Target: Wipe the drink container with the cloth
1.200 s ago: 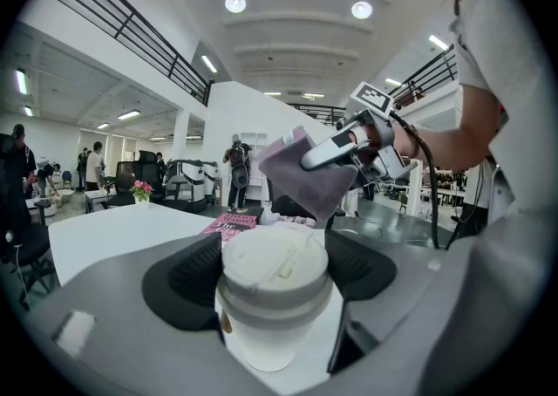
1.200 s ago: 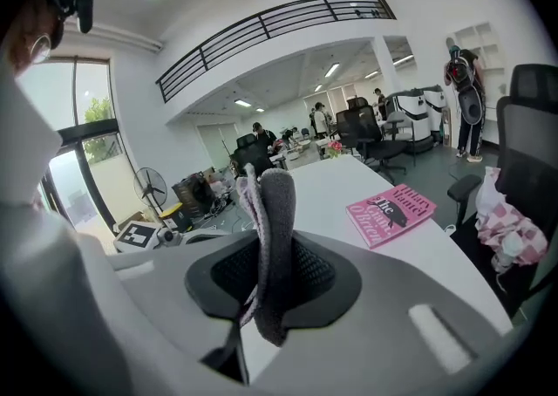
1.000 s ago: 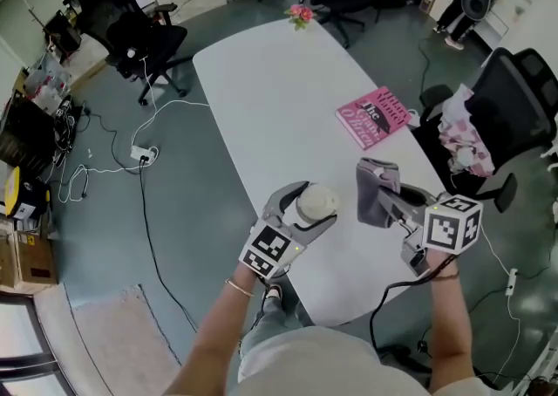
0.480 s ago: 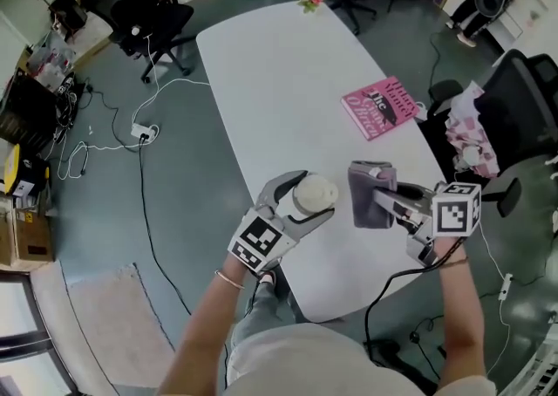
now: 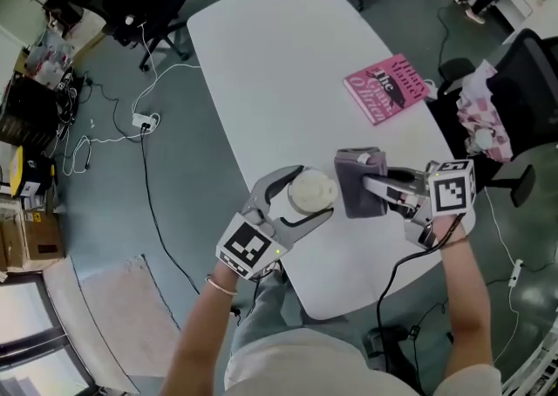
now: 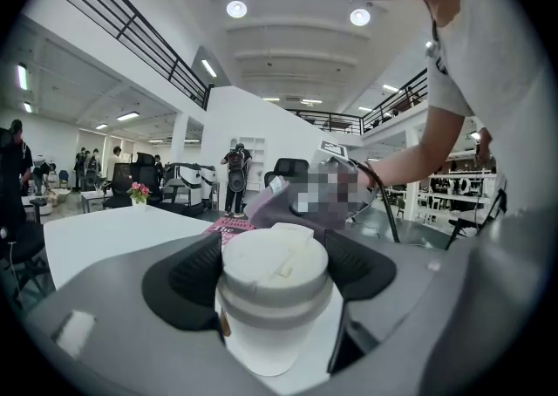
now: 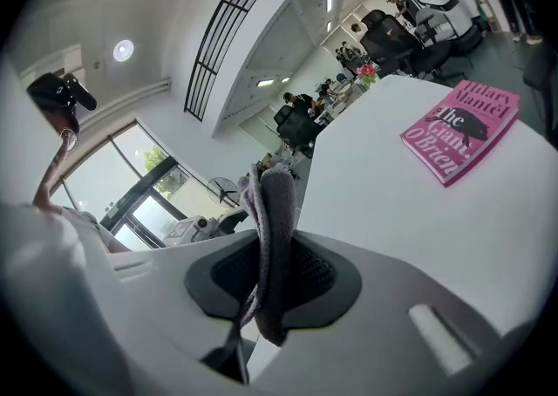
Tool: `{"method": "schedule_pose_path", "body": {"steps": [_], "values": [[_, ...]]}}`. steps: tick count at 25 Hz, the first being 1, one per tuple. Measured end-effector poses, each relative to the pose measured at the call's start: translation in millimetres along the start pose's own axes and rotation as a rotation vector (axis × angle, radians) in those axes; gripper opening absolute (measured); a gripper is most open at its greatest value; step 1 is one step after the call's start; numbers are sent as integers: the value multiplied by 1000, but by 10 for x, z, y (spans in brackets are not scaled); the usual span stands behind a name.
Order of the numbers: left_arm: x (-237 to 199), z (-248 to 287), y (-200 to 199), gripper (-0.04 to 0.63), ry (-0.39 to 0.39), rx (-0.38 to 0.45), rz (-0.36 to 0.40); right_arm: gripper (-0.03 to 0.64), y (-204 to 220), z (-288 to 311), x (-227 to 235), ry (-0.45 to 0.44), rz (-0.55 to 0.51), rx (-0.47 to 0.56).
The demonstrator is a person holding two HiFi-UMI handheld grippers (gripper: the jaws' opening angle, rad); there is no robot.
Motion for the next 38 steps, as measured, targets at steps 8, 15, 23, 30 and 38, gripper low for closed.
{"method": "schedule_pose_path", "body": {"steps": [8, 15, 23, 30, 38], "values": [[-21, -14, -18, 370, -8, -13, -66, 69, 14, 182, 125, -93, 54, -15], [-47, 13, -20, 370, 1, -29, -79, 69, 3, 257, 190, -148, 90, -8], [-49, 15, -3, 370, 9, -46, -80, 69, 19, 368, 250, -181, 109, -26], [-21, -30, 31, 370, 17, -70, -77, 69, 48, 462, 258, -187, 95, -63], [-4, -20, 45, 370, 20, -68, -65, 69, 63, 488, 283, -180, 88, -77]]}}
Point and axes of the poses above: the fingertips, and each gripper's own axes: z forward along the fingers, x to its right, y out of its underside, the point moved 4 cm from there along -z, backward along the fingers, and after that the axes turned 12 degrees about z, right-handed, at the moved point
